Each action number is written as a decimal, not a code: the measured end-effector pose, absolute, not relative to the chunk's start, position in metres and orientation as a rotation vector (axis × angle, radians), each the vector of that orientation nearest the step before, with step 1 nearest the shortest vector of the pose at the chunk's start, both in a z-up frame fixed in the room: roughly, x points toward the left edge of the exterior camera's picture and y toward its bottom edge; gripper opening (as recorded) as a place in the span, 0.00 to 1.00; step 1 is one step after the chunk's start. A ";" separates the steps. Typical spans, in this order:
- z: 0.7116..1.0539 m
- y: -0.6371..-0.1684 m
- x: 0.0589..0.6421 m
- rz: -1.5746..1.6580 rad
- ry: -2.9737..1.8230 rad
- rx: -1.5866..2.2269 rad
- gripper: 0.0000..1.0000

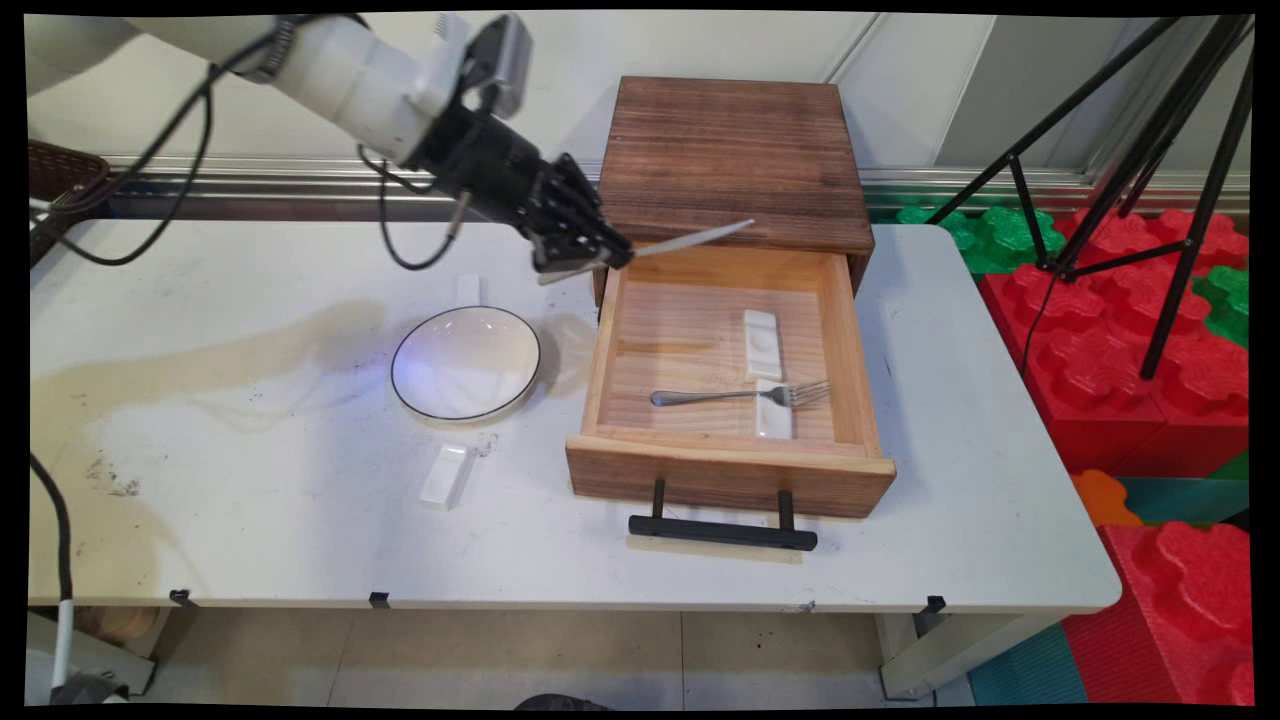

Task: Place the picked object into the drawer

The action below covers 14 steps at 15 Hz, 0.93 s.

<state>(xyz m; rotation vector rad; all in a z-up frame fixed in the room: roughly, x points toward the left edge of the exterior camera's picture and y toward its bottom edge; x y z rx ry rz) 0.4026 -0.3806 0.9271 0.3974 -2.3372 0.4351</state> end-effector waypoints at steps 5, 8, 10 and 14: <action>0.918 -0.399 0.370 0.435 -2.353 0.392 0.00; 0.912 -0.410 0.350 0.434 -2.366 0.385 0.00; 0.908 -0.416 0.339 0.430 -2.374 0.383 0.00; 0.897 -0.428 0.319 0.421 -2.397 0.375 0.00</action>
